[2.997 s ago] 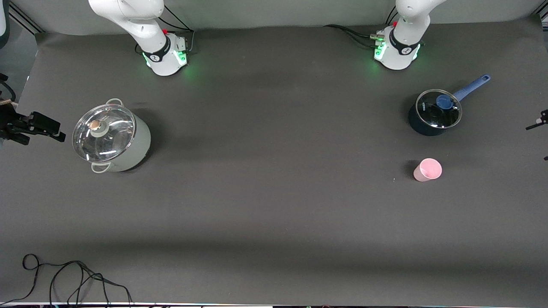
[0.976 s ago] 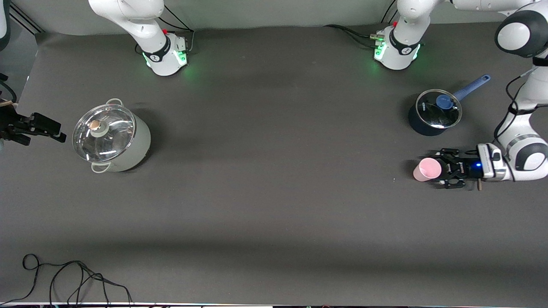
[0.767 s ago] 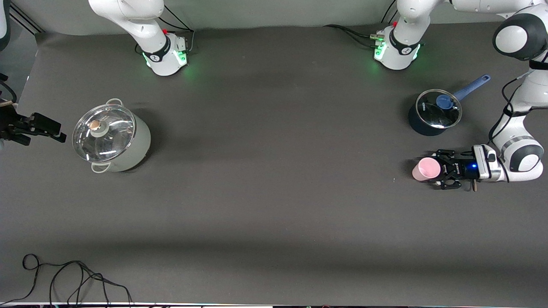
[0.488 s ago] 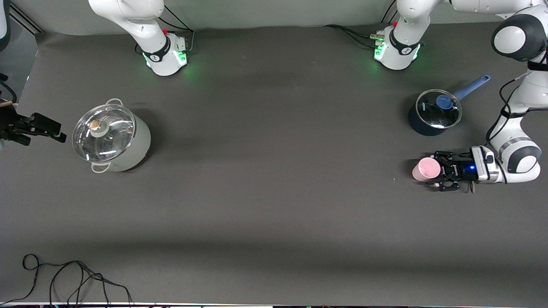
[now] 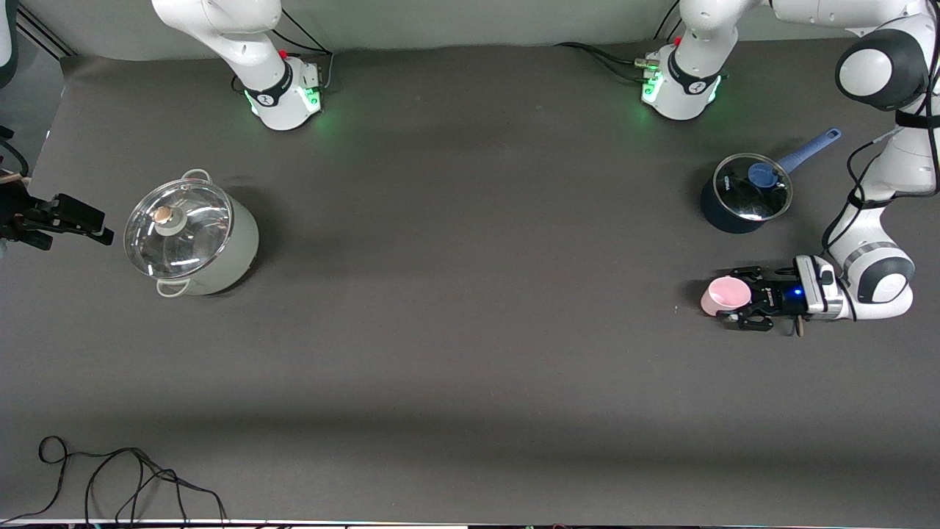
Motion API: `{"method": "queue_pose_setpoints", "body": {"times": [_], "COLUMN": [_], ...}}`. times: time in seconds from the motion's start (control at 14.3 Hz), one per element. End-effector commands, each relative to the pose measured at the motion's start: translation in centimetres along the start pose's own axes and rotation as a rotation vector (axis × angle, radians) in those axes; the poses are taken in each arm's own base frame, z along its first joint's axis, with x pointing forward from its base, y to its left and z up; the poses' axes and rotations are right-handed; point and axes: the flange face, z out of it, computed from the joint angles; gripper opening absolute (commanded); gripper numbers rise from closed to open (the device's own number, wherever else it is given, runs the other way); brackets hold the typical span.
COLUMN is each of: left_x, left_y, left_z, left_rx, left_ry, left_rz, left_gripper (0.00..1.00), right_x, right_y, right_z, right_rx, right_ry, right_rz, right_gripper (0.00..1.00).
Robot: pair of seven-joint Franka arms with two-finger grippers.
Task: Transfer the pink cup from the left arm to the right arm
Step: 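Close the left gripper around the pink cup rim, then lift the pink cup with the left gripper toward the glass pot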
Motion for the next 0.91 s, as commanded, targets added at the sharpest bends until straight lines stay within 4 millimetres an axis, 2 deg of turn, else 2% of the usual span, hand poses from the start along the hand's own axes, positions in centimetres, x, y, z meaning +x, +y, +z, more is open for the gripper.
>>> {"method": "queue_pose_setpoints", "body": {"times": [0.0,0.14,0.28,0.56,0.7,0.84], "left_x": [1.3,2.8,4.2,6.8,8.6,11.1], "left_y": [-1.8,-3.9,-6.4,-10.2,-11.8,-13.0], "left_z": [3.5,8.3,13.0,24.2,29.2,33.5], "left_rx": [-0.046,-0.082,-0.032,0.074,0.15,0.224], "left_ry": [0.047,0.086,0.124,0.16,0.135,0.099], "left_rz": [0.028,0.07,0.095,0.095,0.084,0.069], "left_gripper": [0.0,0.0,0.0,0.0,0.0,0.0], "right_x": [-0.1,-0.1,-0.1,-0.1,-0.4,-1.7], "right_y": [0.2,0.2,0.3,0.2,-0.2,-1.2], "right_z": [-0.3,-0.3,-0.2,-0.3,-1.1,-2.4], "right_rx": [-0.006,-0.006,-0.006,-0.001,0.003,0.004], "right_ry": [-0.003,-0.003,-0.004,-0.004,0.011,-0.032], "right_rz": [-0.009,-0.009,-0.008,0.015,0.134,0.276], "right_gripper": [1.0,1.0,1.0,1.0,1.0,1.0]}}
